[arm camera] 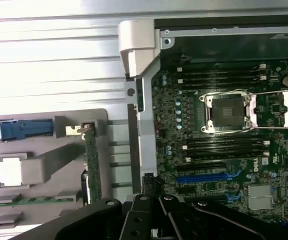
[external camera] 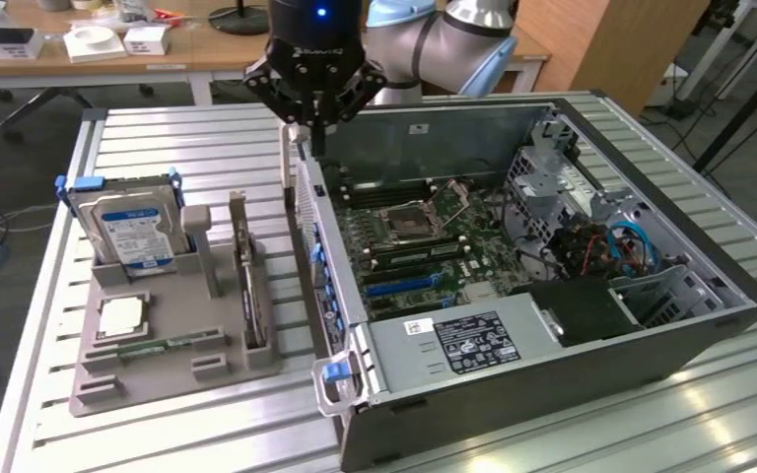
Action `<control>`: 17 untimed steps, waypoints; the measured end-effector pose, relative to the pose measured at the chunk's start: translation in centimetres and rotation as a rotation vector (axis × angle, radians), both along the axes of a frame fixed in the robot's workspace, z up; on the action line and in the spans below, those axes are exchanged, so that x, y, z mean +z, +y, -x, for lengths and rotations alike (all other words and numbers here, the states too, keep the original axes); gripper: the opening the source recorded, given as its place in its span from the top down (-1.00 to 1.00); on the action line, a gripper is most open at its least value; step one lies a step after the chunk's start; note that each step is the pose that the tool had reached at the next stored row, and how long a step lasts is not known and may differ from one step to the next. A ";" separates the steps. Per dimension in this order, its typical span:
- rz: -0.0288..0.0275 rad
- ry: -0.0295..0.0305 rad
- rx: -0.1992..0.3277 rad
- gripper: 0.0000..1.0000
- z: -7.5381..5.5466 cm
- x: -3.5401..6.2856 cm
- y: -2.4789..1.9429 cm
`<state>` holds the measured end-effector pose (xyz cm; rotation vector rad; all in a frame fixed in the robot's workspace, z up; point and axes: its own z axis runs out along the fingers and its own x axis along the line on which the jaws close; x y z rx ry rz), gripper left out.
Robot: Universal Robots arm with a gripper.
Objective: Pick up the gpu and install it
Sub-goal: 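Reach for the gpu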
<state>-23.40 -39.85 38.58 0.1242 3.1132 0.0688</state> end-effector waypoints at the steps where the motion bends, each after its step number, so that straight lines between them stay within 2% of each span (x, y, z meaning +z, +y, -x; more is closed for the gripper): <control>1: 0.0001 0.0001 0.000 0.80 0.4 -0.02 0.00; 10: 0.0003 0.0001 -0.001 0.80 3.5 -0.25 0.00; 17: 0.0010 0.0000 -0.002 0.80 5.4 -0.41 0.00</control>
